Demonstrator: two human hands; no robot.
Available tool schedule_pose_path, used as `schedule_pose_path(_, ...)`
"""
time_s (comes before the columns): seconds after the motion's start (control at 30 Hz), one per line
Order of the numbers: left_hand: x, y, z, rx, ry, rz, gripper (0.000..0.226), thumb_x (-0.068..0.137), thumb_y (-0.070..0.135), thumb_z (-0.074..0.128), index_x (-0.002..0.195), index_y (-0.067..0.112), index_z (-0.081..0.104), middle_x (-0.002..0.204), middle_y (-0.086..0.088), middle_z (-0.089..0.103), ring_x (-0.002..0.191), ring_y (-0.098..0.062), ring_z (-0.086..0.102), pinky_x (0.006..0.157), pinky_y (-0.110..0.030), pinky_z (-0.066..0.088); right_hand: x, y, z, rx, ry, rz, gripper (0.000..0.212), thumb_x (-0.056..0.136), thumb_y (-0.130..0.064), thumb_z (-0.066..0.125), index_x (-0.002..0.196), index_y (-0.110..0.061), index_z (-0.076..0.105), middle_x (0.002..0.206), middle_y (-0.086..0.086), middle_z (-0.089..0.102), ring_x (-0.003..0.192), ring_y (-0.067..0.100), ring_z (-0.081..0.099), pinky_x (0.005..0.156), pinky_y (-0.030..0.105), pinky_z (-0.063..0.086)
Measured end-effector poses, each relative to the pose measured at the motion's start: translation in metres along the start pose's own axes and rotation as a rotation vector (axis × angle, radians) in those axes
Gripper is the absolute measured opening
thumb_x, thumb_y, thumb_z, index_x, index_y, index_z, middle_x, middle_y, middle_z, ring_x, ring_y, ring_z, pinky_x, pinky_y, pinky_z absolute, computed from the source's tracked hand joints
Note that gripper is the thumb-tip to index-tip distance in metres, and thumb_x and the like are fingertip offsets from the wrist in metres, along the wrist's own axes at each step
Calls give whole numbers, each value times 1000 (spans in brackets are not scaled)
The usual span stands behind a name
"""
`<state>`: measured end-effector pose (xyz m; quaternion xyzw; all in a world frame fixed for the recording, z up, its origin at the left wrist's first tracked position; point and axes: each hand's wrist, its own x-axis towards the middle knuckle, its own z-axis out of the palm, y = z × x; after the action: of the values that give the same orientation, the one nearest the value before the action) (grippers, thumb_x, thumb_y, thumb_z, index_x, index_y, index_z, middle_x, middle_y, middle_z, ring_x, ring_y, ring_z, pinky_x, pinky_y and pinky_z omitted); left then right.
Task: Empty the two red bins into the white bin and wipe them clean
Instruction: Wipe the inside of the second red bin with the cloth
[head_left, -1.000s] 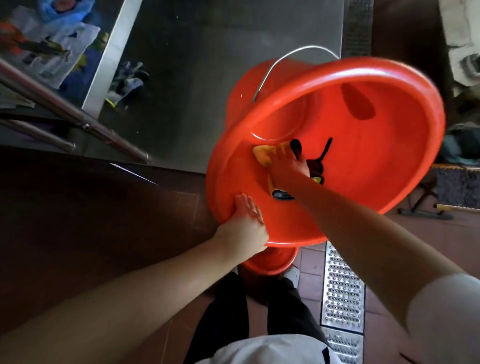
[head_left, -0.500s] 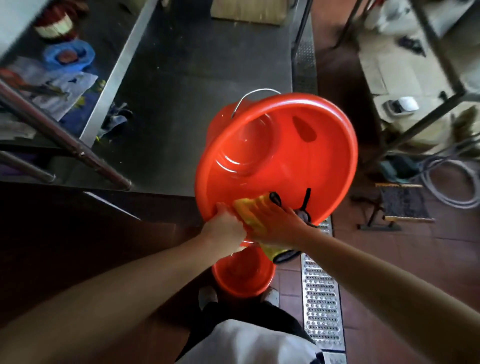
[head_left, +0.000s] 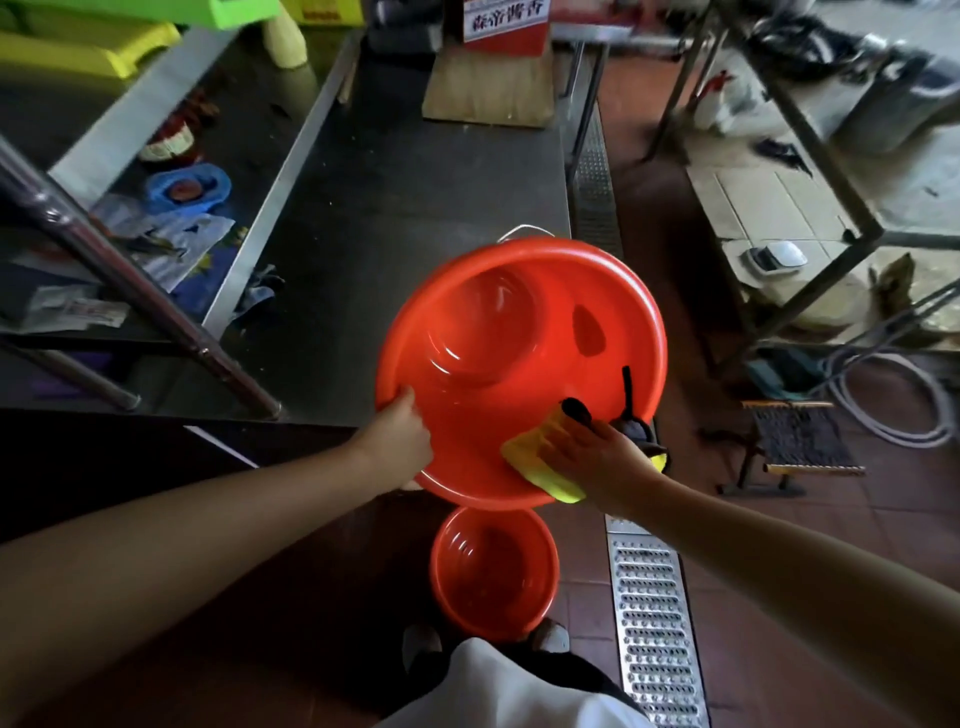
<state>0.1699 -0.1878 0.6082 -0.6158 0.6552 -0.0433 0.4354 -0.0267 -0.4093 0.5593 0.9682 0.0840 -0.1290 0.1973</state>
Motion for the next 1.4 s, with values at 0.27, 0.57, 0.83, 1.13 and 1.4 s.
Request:
schedule_pose_path(0.27,13,32,-21,-242,-71,-132,99,85,79,32,150,4,31,151,-28,33,138,-52,29,110,-71,6,0,1,2,63,24,29,59,67,-29,76,125,-18,69,125,6,68,119,33,63,89,43,54)
schedule_pose_path(0.57,42,59,-30,-448,109,-140,81,91,73,36,109,0,66,115,-28,65,112,-45,58,103,-60,33,10,-5,5,368,-241,158,81,90,-74,31,159,-35,12,166,-2,19,152,28,16,116,51,22)
schedule_pose_path(0.83,41,66,-31,-490,122,-156,76,94,66,36,112,-2,64,117,-30,62,111,-46,56,101,-61,34,49,-16,14,357,-202,285,56,102,-49,28,156,-36,20,162,0,23,151,25,13,121,52,8)
schedule_pose_path(1.13,42,77,-33,-496,64,-192,70,96,57,41,125,-5,57,128,-34,55,120,-52,50,102,-66,32,84,-35,14,535,-301,222,67,102,-38,38,159,-36,3,164,0,10,150,30,11,114,55,24)
schedule_pose_path(1.4,41,76,-38,-459,-14,-167,64,100,38,39,132,-18,45,130,-47,44,118,-63,46,99,-72,34,108,0,34,485,-362,426,65,100,-34,43,159,-33,13,165,2,12,152,26,6,117,49,20)
